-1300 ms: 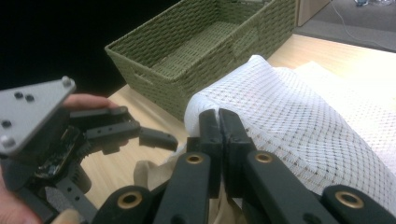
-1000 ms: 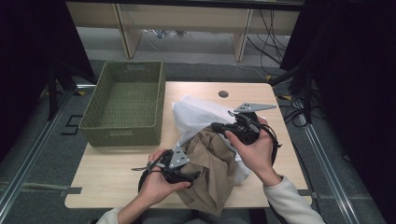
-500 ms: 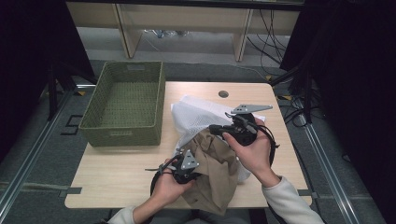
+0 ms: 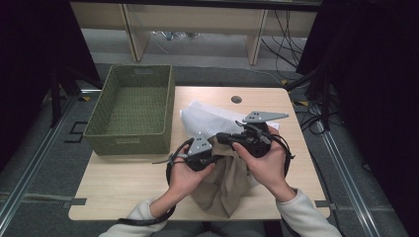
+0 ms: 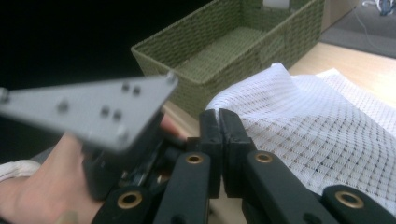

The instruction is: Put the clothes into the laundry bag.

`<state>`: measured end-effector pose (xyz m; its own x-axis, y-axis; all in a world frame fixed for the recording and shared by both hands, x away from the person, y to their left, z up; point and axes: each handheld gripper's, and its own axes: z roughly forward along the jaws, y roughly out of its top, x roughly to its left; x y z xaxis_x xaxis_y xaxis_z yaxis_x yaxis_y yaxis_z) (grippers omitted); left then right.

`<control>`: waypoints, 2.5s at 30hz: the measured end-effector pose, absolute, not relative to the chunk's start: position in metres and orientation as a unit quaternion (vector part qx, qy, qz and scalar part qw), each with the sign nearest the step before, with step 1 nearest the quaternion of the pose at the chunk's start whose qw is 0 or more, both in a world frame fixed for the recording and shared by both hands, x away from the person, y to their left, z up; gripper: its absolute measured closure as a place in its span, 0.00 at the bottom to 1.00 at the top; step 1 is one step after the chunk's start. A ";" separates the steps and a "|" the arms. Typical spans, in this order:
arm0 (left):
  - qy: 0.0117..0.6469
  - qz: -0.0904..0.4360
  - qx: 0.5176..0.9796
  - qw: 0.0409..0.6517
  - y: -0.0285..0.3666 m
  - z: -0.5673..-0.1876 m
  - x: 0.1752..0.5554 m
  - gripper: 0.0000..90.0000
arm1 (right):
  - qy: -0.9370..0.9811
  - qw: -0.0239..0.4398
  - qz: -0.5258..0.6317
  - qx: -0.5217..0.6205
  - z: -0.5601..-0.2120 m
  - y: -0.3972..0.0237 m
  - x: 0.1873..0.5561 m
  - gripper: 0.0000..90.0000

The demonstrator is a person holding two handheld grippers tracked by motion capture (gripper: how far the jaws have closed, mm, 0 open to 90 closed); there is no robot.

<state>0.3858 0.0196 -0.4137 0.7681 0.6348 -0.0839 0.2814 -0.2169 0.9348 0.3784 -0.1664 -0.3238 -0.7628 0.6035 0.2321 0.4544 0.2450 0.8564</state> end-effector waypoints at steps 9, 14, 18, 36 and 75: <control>0.307 0.212 0.785 0.494 0.006 -0.454 0.414 0.95 | 0.783 0.062 0.507 0.356 -0.332 -0.173 0.390 1.00; 0.322 0.207 0.783 0.490 0.003 -0.471 0.419 0.92 | 0.781 0.057 0.499 0.371 -0.338 -0.174 0.395 1.00; 0.321 0.209 0.782 0.492 0.006 -0.468 0.417 0.84 | 0.782 0.062 0.495 0.375 -0.337 -0.176 0.395 1.00; 0.311 0.210 0.783 0.497 0.052 -0.439 0.376 0.35 | 0.781 0.068 0.492 0.378 -0.338 -0.178 0.397 1.00; 0.246 0.200 0.868 0.383 -0.016 -0.497 0.361 0.64 | 0.789 0.065 0.489 0.366 -0.339 -0.176 0.398 1.00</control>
